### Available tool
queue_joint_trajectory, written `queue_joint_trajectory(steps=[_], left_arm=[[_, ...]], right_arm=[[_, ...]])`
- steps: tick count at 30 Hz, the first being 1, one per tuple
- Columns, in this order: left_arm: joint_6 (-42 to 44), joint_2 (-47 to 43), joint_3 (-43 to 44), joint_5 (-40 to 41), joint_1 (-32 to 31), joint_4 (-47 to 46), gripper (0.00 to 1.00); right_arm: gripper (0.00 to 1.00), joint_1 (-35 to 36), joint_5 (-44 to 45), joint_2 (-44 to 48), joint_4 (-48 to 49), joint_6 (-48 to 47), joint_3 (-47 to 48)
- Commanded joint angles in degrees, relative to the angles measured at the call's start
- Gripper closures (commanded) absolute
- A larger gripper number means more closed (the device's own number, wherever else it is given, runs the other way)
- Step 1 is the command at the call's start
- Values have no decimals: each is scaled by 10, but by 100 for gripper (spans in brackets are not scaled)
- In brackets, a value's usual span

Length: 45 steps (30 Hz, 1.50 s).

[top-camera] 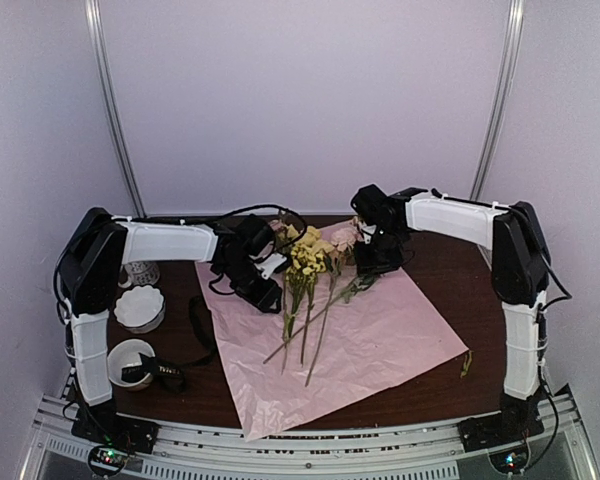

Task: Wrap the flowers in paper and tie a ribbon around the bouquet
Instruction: Adjust the fake flower on the flattened wrapping paper.

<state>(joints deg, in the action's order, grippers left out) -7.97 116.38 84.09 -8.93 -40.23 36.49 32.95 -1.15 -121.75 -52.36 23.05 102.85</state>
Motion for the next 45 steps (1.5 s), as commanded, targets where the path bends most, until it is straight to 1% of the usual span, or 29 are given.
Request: queue_joint_trajectory(steps=[1,3,6,7,10,12,14,16,19,21,24,28,32,39,45], left_arm=[[9,16,-8,-37,4,-42,43],[8,22,-11,-45,4,-46,44],[7,26,-11,-39,5,-43,47],[9,25,-14,-36,6,-42,50],[13,19,-30,-14,9,-39,55],[17,20,-34,-3,9,-33,57],[26,22,-38,-13,9,-37,58],[39,19,-45,-40,9,-53,58],[55,17,-43,-64,9,-64,58],[72,20,-35,-66,9,-62,57],[92,41,-7,-53,9,-49,57],[115,52,16,-77,3,-35,58],[144,42,18,-64,-18,-35,56],[154,32,28,-87,-29,-40,52],[167,25,33,-81,-42,-39,51]], right_arm=[[48,-21,14,73,8,1,-83],[48,-26,23,86,15,-2,-106],[51,-30,47,85,20,2,-119],[53,-30,48,77,23,4,-117],[57,-30,32,36,36,10,-92],[58,-29,22,9,37,14,-68],[59,-29,1,-14,47,18,-51],[59,-28,-29,-34,59,19,-39],[59,-29,-50,-54,64,10,-13],[59,-29,-61,-51,81,7,-3],[59,-29,-87,-48,123,18,-15],[59,-27,-148,-56,175,49,-20],[58,-27,-150,-68,195,64,-3],[57,-23,-162,-68,234,85,-5],[57,-22,-156,-71,231,78,2]])
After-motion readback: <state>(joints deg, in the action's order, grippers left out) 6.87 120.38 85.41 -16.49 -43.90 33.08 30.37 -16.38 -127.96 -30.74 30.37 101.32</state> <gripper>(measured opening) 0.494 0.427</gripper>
